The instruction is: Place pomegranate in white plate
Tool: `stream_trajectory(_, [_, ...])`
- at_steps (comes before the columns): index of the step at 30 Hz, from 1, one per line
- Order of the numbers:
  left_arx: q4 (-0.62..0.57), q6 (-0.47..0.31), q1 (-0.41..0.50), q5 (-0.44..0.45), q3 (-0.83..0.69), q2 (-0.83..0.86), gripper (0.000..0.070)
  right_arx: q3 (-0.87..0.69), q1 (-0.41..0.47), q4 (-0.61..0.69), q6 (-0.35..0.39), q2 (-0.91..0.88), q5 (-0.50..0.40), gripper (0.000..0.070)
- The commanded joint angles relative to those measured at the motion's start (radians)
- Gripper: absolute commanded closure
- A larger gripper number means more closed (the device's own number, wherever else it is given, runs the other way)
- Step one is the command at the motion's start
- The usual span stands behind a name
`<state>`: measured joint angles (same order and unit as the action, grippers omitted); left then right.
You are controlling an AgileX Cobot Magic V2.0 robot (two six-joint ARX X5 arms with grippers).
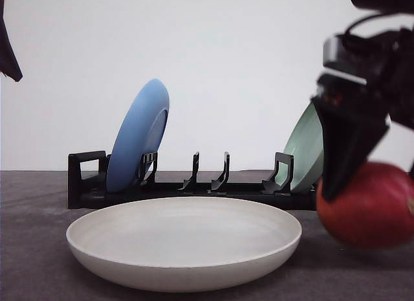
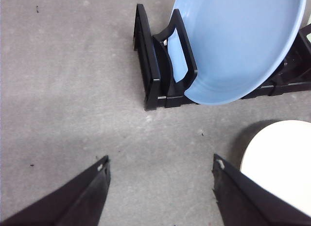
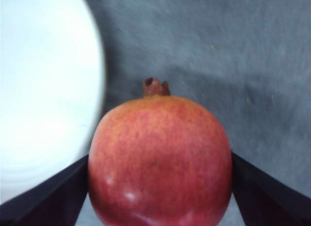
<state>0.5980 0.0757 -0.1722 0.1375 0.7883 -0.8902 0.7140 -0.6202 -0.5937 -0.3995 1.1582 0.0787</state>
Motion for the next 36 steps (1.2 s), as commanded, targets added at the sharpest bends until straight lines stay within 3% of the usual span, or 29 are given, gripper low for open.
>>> stream_trajectory(1, [-0.006,0.008,0.000,0.005,0.011,-0.005,0.0306,0.042,-0.017,0.011,0.066,0.010,0.017,0.0220])
stream_trajectory(9, [-0.006,0.008,0.000,0.005,0.011,-0.005,0.0307,0.064,-0.081,0.144,0.150,0.053,0.166,0.0220])
stream_trajectory(16, [-0.006,0.008,0.000,0.005,0.011,-0.005,0.0307,0.064,-0.165,0.292,0.230,0.186,0.156,0.0220])
stream_trajectory(24, [-0.007,0.008,0.000,0.005,0.011,-0.005,0.0307,0.064,-0.214,0.500,0.243,0.333,0.148,0.0220])
stream_trajectory(30, [-0.007,0.008,0.000,0.005,0.011,-0.006,0.0307,0.064,-0.233,0.547,0.257,0.396,0.100,0.0217])
stream_trajectory(36, [-0.007,0.008,0.000,0.005,0.011,-0.006,0.0307,0.066,-0.236,0.549,0.242,0.399,0.107,0.0099])
